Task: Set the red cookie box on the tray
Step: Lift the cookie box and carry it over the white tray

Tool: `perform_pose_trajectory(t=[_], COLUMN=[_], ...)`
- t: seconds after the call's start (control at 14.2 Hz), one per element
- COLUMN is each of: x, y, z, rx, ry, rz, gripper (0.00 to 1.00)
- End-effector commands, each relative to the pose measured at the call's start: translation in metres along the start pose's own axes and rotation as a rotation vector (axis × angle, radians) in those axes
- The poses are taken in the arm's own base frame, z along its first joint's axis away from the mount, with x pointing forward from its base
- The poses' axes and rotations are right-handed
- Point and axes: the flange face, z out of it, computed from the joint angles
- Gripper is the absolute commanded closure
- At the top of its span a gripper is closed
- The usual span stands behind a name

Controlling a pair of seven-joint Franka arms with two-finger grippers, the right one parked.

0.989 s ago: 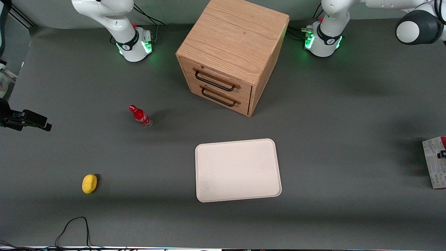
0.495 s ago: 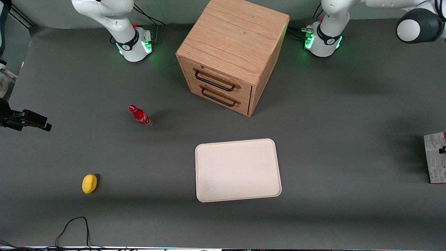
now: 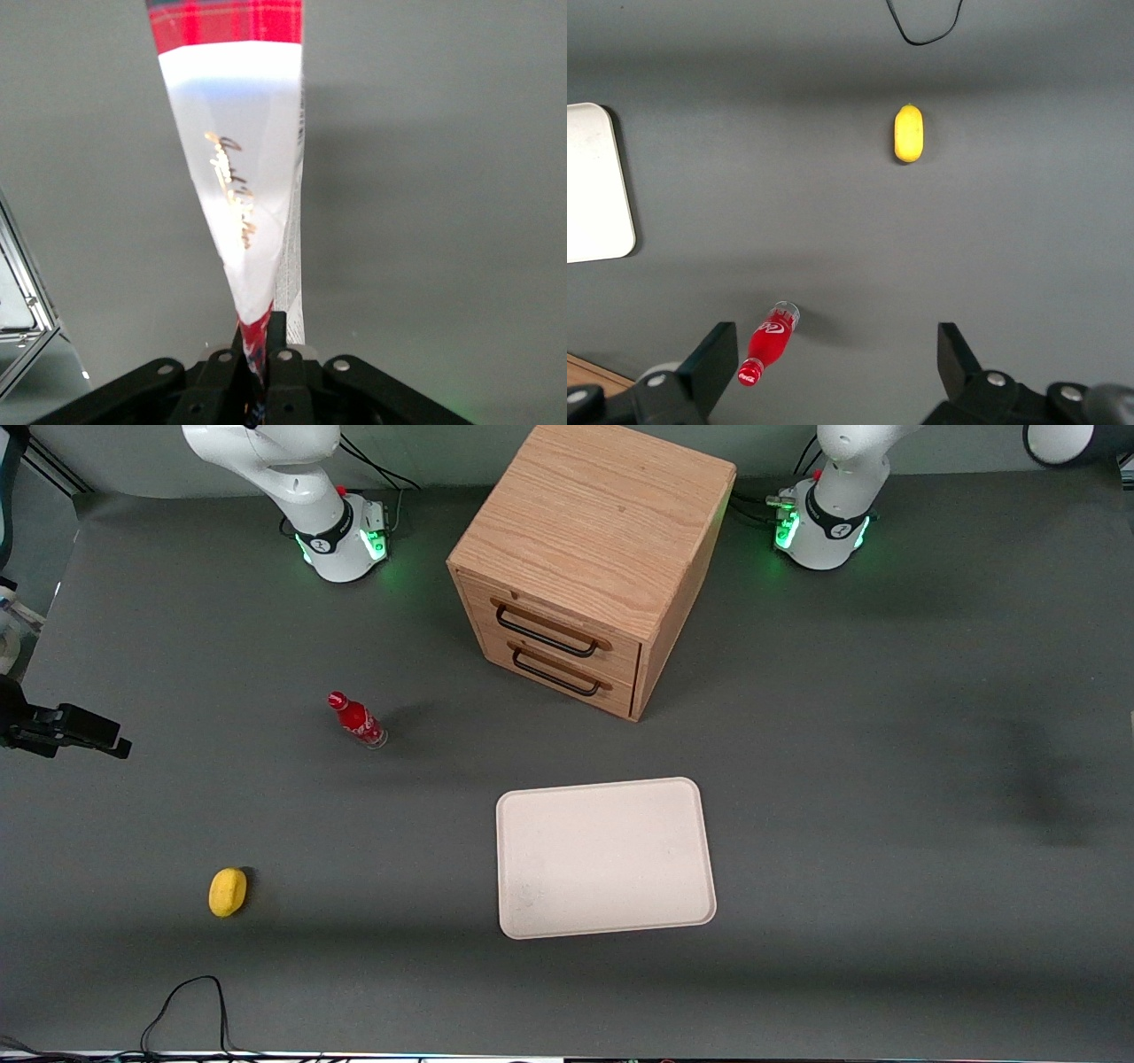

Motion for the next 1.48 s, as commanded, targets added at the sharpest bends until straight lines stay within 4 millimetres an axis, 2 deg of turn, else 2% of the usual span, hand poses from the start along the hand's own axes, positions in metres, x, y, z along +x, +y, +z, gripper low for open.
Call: perform_pose_trajectory(t=[0.0, 0.07, 0.21, 0.28, 0.49, 0.64, 0.71, 0.85, 1.06, 1.41], x=[-0.067, -0.086, -0.124, -0.136, -0.142, -0.135, -0.129, -0.111, -0.084, -0.037], y=[0.042, 0.053, 0.077, 0.085, 0.098, 0.116, 0.133, 0.178, 0.256, 0.401], z=[-0.038, -0.053, -0.069, -0.075, -0.079, -0.086, -0.089, -0.095, -0.099, -0.111], rx=[0.021, 0.028, 0.035, 0.04, 0.032, 0.039, 0.035, 0.033, -0.007, -0.068], ry=[0.008, 0.022, 0.036, 0.043, 0.039, 0.042, 0.024, -0.001, 0.0, 0.017], rz=[0.011, 0.007, -0.013, -0.017, -0.013, -0.001, -0.02, -0.036, -0.102, -0.219], gripper=[1.0, 1.0, 1.0, 1.0, 1.0, 1.0, 1.0, 1.0, 1.0, 1.0])
